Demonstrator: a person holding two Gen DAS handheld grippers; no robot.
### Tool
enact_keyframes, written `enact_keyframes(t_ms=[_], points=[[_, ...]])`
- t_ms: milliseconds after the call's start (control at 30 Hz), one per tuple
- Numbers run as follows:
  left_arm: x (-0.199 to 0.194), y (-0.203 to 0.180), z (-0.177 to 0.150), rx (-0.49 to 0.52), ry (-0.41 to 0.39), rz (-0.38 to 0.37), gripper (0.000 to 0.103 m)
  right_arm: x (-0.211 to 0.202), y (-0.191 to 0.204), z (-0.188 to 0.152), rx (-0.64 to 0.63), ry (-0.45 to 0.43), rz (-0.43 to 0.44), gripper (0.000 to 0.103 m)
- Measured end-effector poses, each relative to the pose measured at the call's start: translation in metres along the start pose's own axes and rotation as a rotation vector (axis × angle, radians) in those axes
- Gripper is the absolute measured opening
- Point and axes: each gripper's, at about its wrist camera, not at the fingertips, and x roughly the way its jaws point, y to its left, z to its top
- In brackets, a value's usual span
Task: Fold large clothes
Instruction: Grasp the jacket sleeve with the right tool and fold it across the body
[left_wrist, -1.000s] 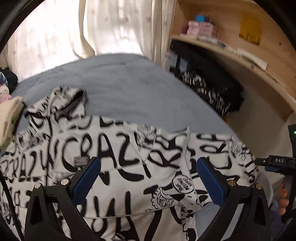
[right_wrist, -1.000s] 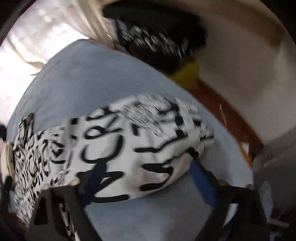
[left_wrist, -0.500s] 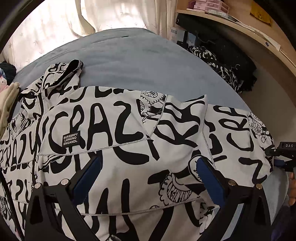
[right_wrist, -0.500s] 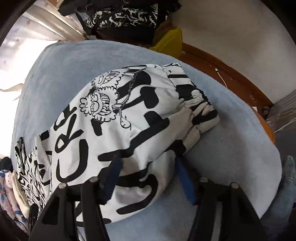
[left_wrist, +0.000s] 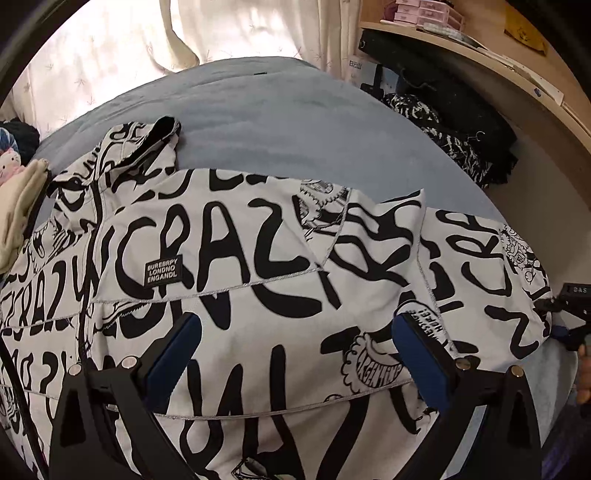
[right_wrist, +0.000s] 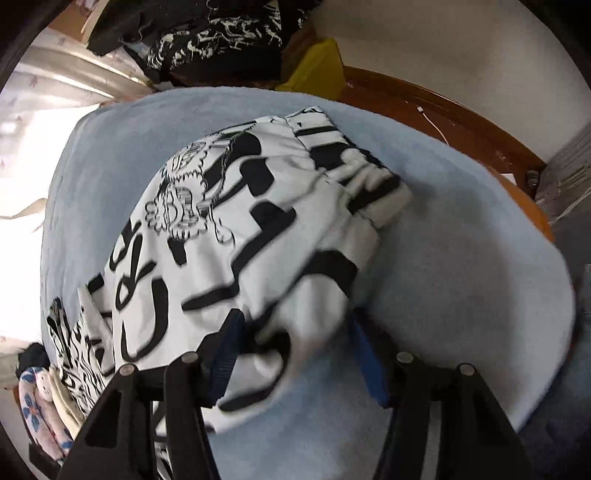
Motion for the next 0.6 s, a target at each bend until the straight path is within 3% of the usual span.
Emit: enact_keyframes(t_ms=[33,67,100,133,233,333,467,533,600], points=[[0.0,0.002,-0.001,-0.004,0.005,0.0,0.102,-0.001,0.003,0.0,-0.002,-0.026,-0.01,0.054],[0.0,0.006,-0.001,-0.01,0.012,-0.001,0.102,-0.002,0.007,-0.001,-0.011,-0.048,-0.02,0.04],[-0.001,0.009,-0.002,-0.013,0.014,-0.001,0.102,-0.008,0.015,-0.002,-0.038,-0.081,-0.019,0.015],[-0.003,0.013,-0.002,-0.013,0.018,-0.004,0.102,-0.016,0.025,-0.004,-0.069,-0.11,0.0,0.009],[-0.017,0.029,-0.002,-0.014,0.007,0.004,0.102,-0.058,0.072,-0.026,-0.251,-0.269,0.003,0.008],[-0.037,0.052,-0.002,-0.027,-0.032,0.02,0.102,-0.101,0.151,-0.079,-0.542,-0.376,0.086,0.008],[-0.073,0.099,-0.005,-0.086,-0.1,0.036,0.102,-0.115,0.236,-0.163,-0.864,-0.405,0.157,0.008],[-0.085,0.123,-0.011,-0.132,-0.118,0.055,0.102,-0.1,0.27,-0.209,-0.992,-0.358,0.206,0.009],[-0.09,0.149,-0.021,-0.185,-0.112,0.06,0.102,-0.074,0.291,-0.249,-1.091,-0.308,0.2,0.013]])
